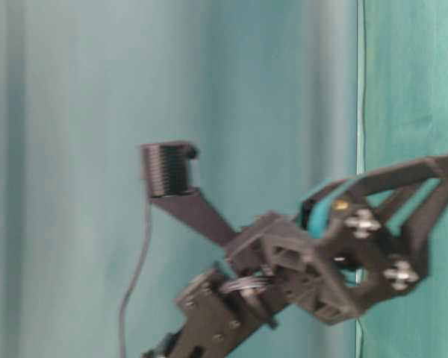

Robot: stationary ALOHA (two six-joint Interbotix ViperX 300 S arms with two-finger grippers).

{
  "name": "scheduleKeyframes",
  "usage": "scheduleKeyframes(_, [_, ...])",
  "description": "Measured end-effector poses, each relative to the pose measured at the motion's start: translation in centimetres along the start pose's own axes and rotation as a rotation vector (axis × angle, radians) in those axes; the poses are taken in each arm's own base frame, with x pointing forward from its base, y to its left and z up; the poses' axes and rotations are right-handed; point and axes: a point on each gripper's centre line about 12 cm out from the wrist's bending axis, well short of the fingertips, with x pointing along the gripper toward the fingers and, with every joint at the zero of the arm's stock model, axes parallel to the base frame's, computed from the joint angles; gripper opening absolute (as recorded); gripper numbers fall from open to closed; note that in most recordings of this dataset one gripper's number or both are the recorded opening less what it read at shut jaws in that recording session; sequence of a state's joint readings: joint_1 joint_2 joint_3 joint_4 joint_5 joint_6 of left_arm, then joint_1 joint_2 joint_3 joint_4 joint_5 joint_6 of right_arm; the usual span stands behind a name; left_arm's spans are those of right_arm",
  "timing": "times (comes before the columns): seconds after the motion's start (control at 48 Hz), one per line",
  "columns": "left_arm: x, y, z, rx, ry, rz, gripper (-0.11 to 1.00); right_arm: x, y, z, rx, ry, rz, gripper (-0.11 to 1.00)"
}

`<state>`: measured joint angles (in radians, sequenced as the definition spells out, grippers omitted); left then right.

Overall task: Peel off the Velcro with your right arm.
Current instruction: 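Move the left gripper to the black Velcro strap's left end and grasp it, then lift the strap upright with the left gripper, free end pointing up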

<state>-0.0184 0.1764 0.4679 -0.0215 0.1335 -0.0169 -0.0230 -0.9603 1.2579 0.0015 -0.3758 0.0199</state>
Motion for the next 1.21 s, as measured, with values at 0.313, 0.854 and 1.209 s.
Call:
scheduleKeyframes(0.313, [2.6, 0.2, -2.3, 0.0, 0.063, 0.004, 0.74, -0.2, 0.0, -0.4, 0.0, -0.002, 0.0, 0.69])
scheduleKeyframes(0.854, [4.0, 0.2, -3.5, 0.003, 0.081, 0.005, 0.38, -0.3, 0.0, -0.7, 0.0, 0.0, 0.0, 0.69])
scheduleKeyframes(1.209, [3.7, 0.2, -3.2, 0.006, 0.075, 0.005, 0.1, -0.3, 0.0, -0.8, -0.002, 0.0, 0.0, 0.69])
